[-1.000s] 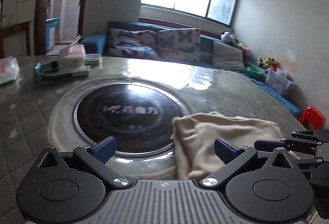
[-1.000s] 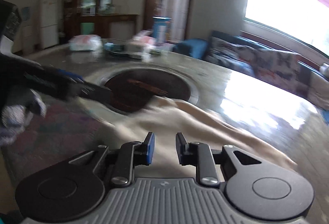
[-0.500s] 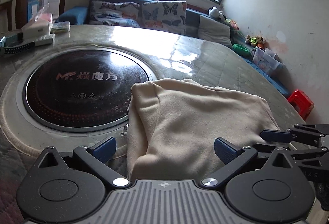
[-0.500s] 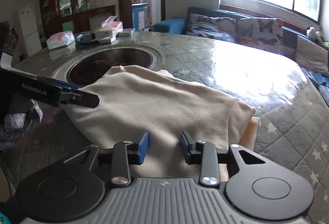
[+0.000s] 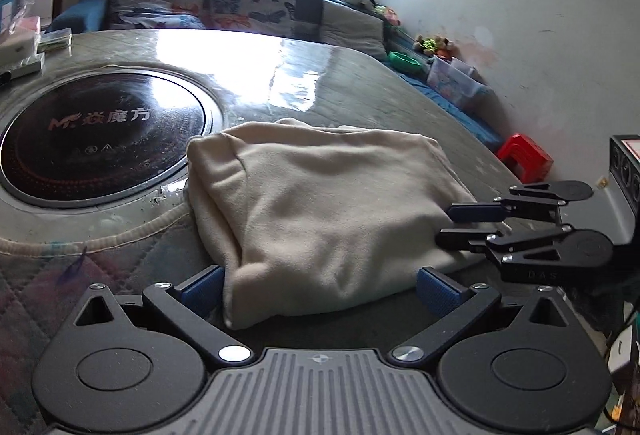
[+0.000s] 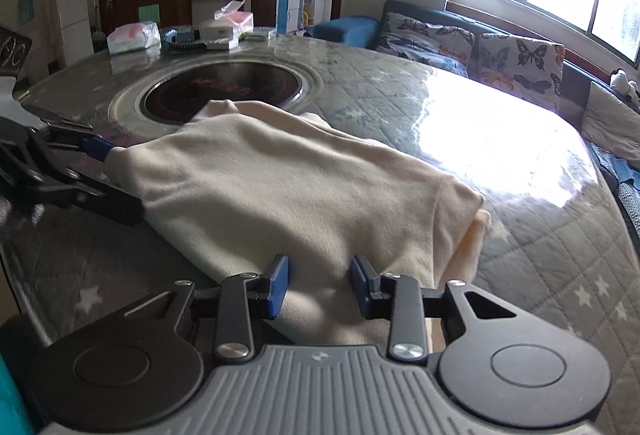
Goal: Fold clothes
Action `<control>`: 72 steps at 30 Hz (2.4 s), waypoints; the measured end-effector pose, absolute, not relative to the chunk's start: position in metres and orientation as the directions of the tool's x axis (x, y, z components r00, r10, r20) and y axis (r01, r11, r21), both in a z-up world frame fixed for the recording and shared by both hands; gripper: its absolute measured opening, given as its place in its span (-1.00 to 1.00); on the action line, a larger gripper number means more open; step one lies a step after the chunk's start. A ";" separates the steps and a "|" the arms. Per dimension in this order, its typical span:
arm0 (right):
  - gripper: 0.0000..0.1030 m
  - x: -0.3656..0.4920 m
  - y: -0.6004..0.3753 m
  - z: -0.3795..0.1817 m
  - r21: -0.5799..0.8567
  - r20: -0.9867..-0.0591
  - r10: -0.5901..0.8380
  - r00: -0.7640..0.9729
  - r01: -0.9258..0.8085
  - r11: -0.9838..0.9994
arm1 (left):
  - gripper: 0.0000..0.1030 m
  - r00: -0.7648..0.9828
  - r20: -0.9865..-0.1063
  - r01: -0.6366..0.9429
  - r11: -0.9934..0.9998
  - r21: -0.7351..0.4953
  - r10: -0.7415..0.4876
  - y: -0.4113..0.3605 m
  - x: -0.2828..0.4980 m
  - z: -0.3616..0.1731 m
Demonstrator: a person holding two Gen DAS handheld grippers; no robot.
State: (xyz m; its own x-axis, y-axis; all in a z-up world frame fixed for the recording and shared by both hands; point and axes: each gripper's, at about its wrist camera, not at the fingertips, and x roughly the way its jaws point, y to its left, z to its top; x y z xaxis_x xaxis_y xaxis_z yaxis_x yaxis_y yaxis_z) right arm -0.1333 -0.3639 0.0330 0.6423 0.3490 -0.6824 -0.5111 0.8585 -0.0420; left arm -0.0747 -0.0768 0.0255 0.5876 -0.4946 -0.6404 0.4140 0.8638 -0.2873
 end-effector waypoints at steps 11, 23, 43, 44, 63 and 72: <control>-0.40 -0.090 -0.388 0.050 0.050 -0.612 0.334 0.717 -0.387 0.921 | 0.97 0.730 -0.556 0.348 0.916 -0.200 -0.399 -0.076 -0.044 0.057; -0.42 -0.044 -0.411 0.022 0.132 -0.625 0.278 0.729 -0.253 0.958 | 0.63 0.618 -0.573 0.384 0.843 -0.377 -0.538 -0.108 0.018 0.033; -0.30 -0.027 -0.367 0.025 0.015 -0.632 0.264 0.729 -0.330 0.944 | 0.70 0.653 -0.655 0.330 0.922 -0.205 -0.380 -0.137 0.037 0.023; -0.30 -0.025 -0.363 0.023 0.006 -0.637 0.262 0.725 -0.335 0.942 | 0.72 0.656 -0.654 0.331 0.922 -0.199 -0.376 -0.136 0.035 0.024; -0.24 -0.083 -0.343 0.036 -0.098 -0.616 0.318 0.720 -0.471 0.877 | 0.98 0.725 -0.635 0.250 0.961 -0.119 -0.267 -0.102 -0.018 0.025; -0.18 -0.139 -0.347 0.031 -0.181 -0.607 0.291 0.739 -0.486 0.855 | 1.00 0.732 -0.638 0.271 0.961 -0.050 -0.240 -0.104 -0.050 0.014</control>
